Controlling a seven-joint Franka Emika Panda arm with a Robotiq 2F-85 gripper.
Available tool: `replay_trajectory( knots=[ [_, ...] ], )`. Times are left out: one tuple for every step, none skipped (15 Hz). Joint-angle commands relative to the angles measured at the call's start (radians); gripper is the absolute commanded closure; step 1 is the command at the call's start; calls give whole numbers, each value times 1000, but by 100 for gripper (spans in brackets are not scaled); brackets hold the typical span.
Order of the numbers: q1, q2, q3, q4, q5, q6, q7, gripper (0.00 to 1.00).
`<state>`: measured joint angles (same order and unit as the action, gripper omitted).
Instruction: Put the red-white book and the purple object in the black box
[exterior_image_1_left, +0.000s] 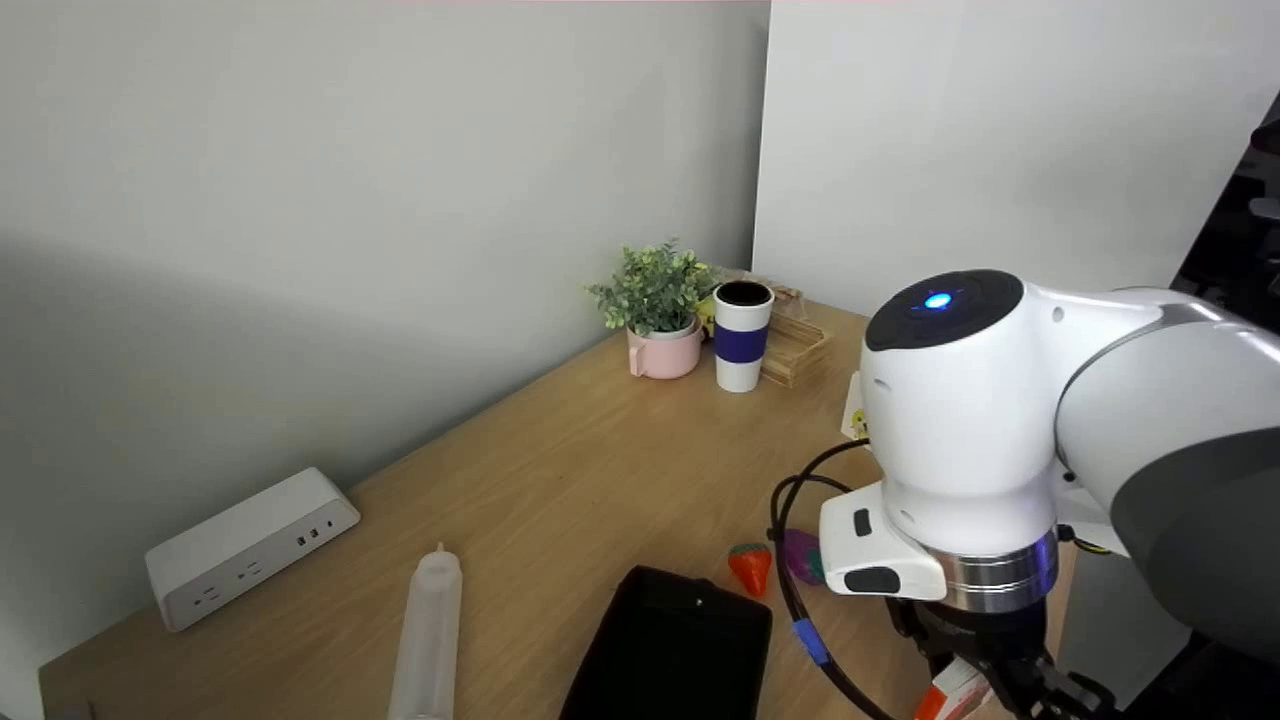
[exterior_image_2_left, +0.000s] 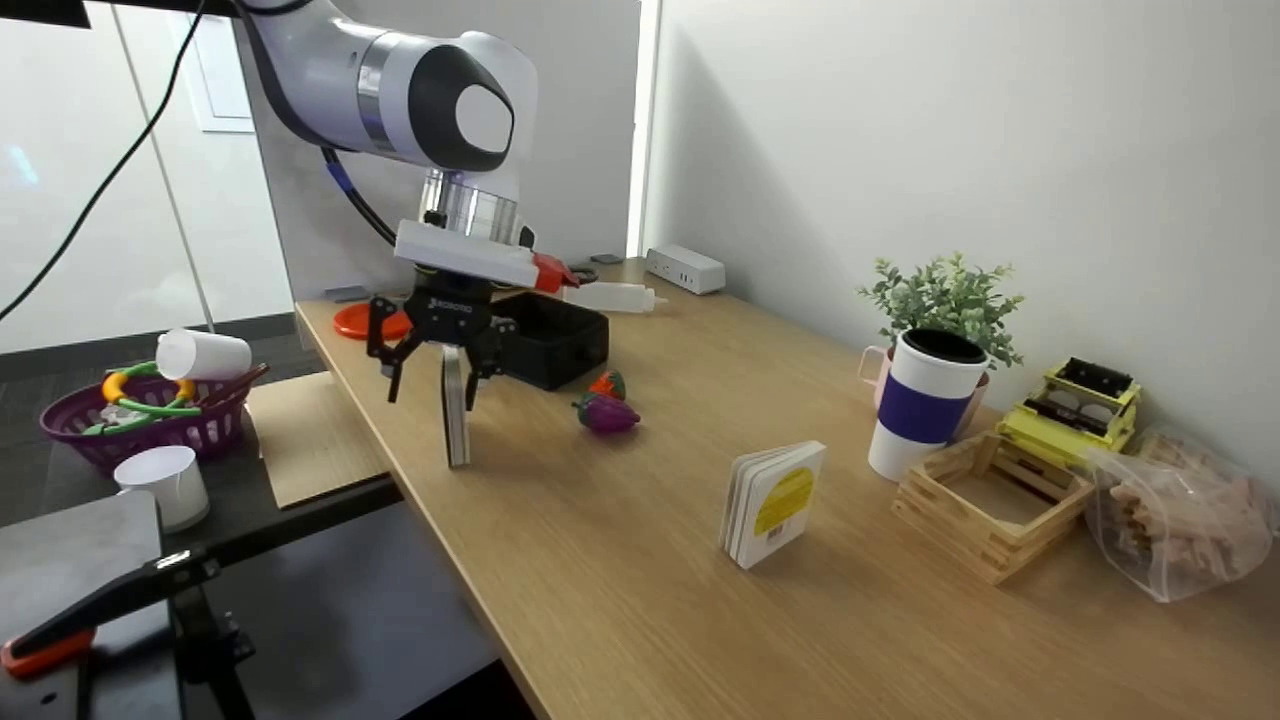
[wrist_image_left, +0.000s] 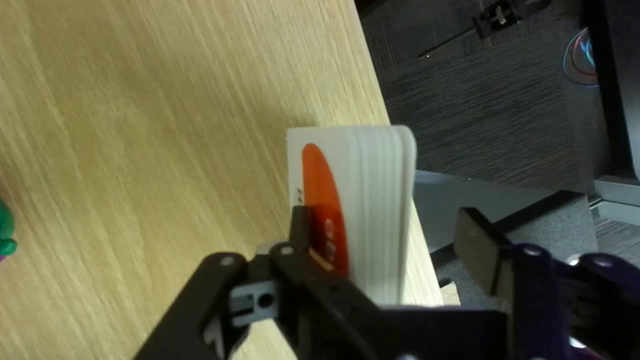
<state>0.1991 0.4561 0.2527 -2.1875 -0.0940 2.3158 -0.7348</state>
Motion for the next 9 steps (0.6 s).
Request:
replay_trajectory(
  knots=[
    [4,5,4,-10,-36,19,47,56],
    [8,4,3,-7,-45,13,58,62],
    [15,1,1,-4,-58,6,77,70],
    [22,-4,-2,-3,-72,2,100,77],
    [30,-9,-2,-2,-88,-3,125,84],
    [37,-14,-3,-1,-107,-8,152,91],
    [48,-24,-4,-2,-126,-12,189,98],
    [57,-35,-4,-6,-145,-12,224,99],
    [65,-50,-2,-10,-162,-13,258,100]
  ],
)
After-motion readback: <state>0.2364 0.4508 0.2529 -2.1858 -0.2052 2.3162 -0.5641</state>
